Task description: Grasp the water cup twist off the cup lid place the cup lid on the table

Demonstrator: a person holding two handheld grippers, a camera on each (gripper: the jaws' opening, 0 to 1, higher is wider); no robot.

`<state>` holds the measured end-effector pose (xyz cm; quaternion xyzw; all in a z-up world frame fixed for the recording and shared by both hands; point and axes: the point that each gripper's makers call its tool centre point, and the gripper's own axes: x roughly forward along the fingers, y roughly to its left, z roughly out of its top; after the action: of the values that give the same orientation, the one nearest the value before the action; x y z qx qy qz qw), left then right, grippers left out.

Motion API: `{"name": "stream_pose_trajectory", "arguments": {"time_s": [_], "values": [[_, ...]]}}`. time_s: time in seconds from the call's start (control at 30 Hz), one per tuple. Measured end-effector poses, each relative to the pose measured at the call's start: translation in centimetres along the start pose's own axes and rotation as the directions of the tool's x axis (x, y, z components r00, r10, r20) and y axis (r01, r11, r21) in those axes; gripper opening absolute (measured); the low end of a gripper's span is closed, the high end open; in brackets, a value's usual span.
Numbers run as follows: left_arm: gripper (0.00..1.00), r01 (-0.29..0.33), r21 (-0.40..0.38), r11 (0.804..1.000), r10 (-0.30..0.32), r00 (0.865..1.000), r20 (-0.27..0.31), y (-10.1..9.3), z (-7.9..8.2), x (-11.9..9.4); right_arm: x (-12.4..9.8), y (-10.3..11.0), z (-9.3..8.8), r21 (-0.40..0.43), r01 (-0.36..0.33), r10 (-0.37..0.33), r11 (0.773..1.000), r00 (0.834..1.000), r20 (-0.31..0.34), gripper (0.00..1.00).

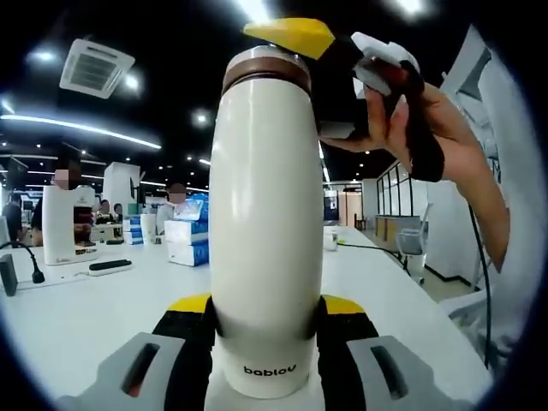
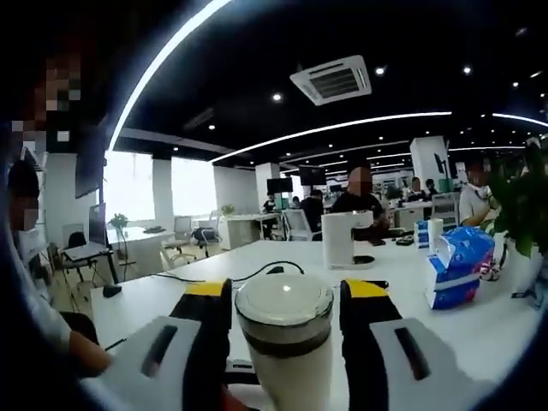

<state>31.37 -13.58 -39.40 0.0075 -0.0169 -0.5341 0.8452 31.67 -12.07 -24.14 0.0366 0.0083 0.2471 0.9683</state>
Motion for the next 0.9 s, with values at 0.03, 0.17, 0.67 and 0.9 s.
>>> {"name": "stream_pose_trajectory", "arguments": {"time_s": [0.03,0.17,0.67,0.9], "values": [[0.48,0.0,0.001,1.0,0.0,1.0,0.0,0.0,0.0,0.0,0.0,0.0,0.0,-0.001,-0.003,0.003,1.0,1.0,-0.003,0.51],[0.48,0.002,0.001,1.0,-0.002,1.0,0.001,-0.1,0.0,0.0,0.0,0.0,0.2,0.015,-0.02,0.02,1.0,1.0,-0.001,0.48],[0.48,0.003,-0.001,1.0,-0.003,1.0,0.001,-0.4,0.0,0.0,0.2,1.0,-0.4,-0.018,-0.26,0.258,0.965,0.962,-0.084,0.47],[0.48,0.003,-0.001,1.0,-0.003,1.0,0.0,-0.3,0.0,-0.1,0.0,1.7,-0.7,-0.082,-0.437,0.418,0.896,0.89,-0.18,0.46]]}}
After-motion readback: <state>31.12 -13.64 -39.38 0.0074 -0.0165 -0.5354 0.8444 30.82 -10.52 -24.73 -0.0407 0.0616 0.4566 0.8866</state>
